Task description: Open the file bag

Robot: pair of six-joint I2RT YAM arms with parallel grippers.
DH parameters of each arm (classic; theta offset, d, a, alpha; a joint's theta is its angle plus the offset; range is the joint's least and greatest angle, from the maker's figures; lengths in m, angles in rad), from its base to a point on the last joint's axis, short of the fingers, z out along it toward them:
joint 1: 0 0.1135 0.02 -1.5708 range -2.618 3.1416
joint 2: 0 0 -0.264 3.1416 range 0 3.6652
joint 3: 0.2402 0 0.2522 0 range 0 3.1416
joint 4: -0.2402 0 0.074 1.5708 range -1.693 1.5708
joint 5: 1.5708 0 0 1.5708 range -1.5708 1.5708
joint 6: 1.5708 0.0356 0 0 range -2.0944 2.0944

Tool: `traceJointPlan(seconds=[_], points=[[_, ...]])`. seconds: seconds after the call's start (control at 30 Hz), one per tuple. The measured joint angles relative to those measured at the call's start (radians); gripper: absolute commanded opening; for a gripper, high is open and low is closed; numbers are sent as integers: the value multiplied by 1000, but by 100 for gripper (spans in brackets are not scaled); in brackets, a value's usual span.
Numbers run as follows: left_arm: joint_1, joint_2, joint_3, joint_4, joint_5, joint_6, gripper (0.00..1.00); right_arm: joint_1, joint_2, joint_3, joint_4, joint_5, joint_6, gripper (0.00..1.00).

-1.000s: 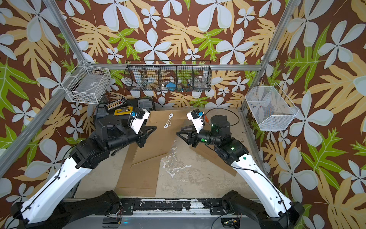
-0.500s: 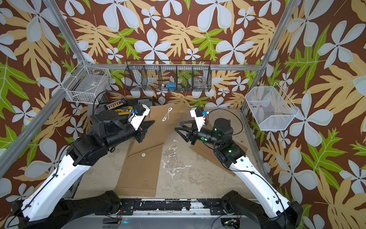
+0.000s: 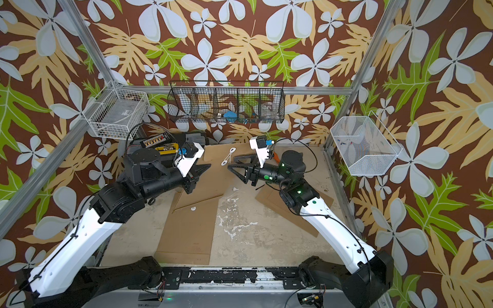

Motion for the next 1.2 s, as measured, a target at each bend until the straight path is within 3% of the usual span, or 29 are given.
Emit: traceJointPlan(seconds=[0.27,0.7,1.2], points=[[-5,4,3,0,18,0,0,0,27,10,7,-26,14,41],[-7,-7,-12,-1,18,0,0,0,30,11,-17,-18,24,0],[-7,-10,-53,1,-19,-4,0,0,-3,33,-184,-24,-91,0]])
